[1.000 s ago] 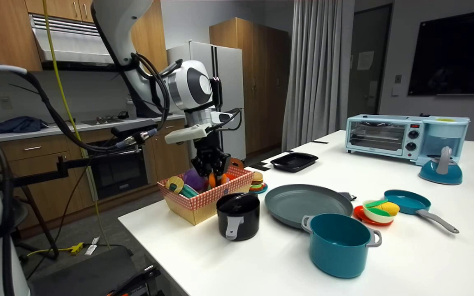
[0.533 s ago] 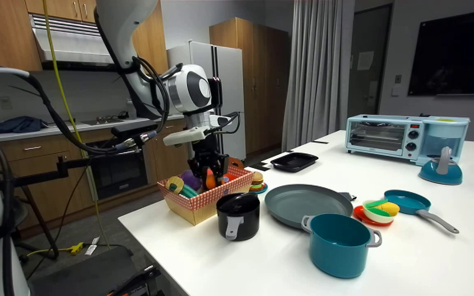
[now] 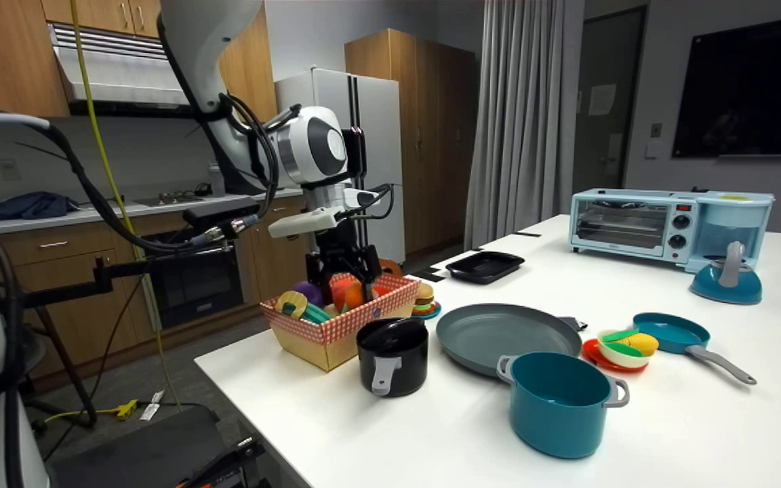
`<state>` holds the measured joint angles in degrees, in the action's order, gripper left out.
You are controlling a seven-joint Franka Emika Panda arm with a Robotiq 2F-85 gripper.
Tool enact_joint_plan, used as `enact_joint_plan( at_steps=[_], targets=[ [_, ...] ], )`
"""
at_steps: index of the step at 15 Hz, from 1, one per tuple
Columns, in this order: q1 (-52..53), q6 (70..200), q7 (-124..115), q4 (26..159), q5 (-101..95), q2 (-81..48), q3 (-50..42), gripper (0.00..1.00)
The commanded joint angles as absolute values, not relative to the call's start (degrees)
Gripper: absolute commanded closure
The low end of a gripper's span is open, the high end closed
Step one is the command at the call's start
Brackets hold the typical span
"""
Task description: Take the orange object from the table and put it in the box
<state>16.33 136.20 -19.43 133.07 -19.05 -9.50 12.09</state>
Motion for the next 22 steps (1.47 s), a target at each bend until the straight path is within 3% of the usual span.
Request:
enact_joint_plan(
  at_steps=[1,17,22],
  targets=[
    [16.5,132.1,-18.5,130.7,-16.8,-8.4,12.1,0.00],
    [6.2,132.5,-19.4,127.4,-13.3,3.4,4.4,0.00],
    [2.5,126.0,-12.0,124.1,-8.3,2.8,1.4,0.00]
  ],
)
